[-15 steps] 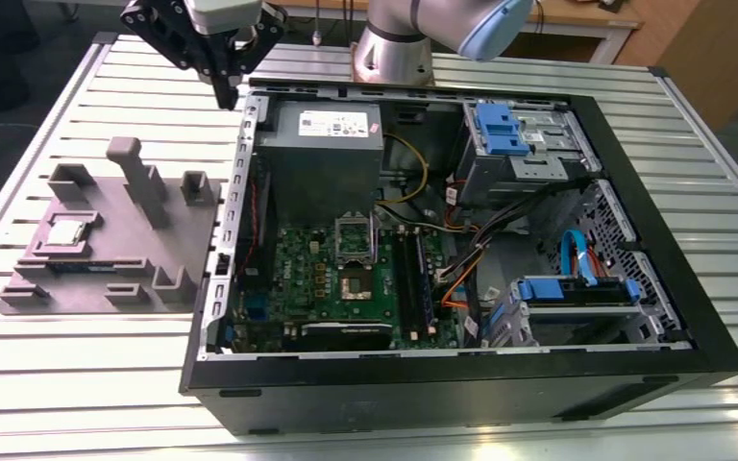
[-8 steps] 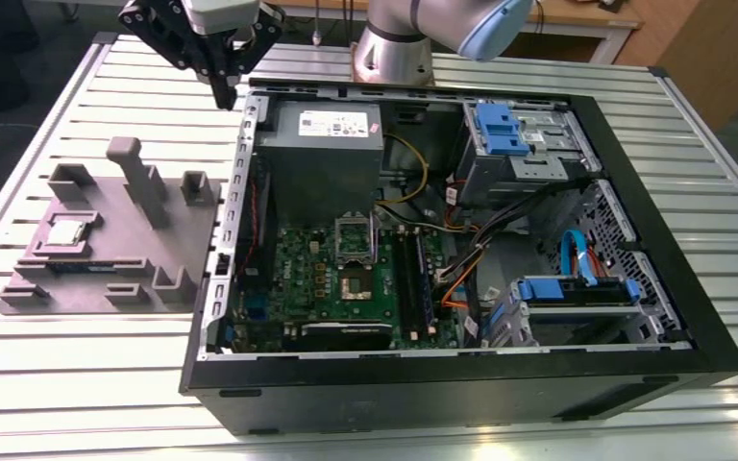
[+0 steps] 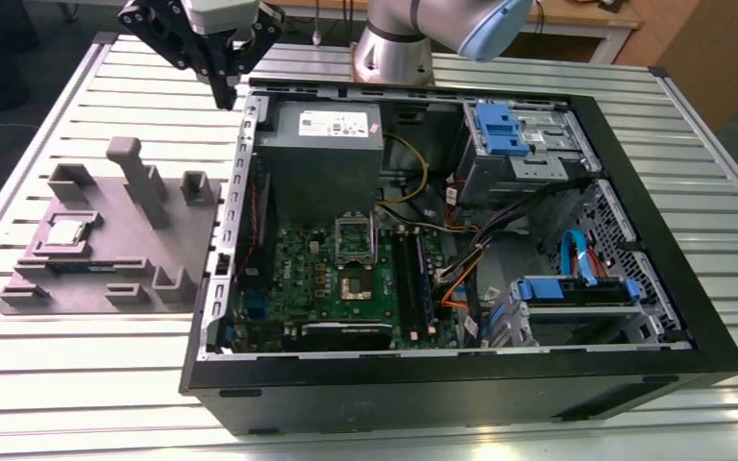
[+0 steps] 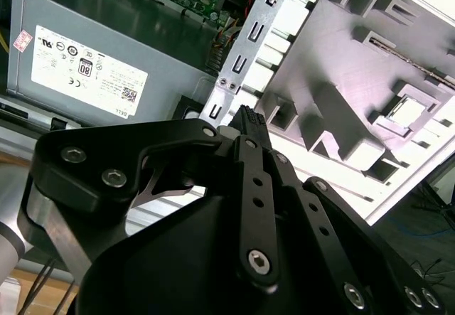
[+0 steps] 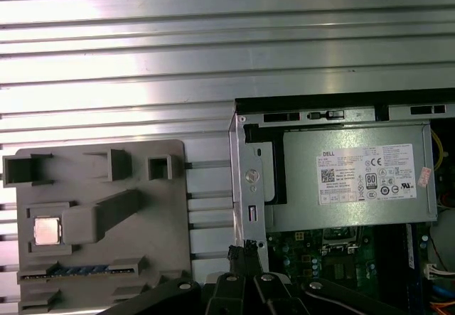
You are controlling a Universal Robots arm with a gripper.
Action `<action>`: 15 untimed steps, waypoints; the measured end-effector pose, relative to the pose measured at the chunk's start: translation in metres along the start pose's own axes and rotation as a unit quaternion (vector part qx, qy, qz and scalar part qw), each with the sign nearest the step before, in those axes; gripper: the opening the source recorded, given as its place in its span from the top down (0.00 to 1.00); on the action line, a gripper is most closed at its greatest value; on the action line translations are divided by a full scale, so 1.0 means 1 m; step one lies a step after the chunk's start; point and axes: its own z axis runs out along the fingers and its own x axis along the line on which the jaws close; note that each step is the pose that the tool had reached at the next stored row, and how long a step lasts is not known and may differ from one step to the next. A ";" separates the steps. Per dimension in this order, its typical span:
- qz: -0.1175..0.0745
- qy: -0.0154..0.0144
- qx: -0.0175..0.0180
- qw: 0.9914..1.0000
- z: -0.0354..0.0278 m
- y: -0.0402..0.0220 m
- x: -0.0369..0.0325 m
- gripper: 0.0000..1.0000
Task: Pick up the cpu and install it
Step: 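Reach for the cpu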
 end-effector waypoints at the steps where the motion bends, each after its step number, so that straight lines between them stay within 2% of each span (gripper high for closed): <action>1: 0.000 0.000 0.000 1.000 0.0000 0.0000 0.0000 0.90; 7: 0.000 0.000 0.000 1.000 0.0000 -0.0002 0.0020 0.90; 15: 0.000 0.000 0.000 1.000 -0.0002 -0.0009 0.0116 0.90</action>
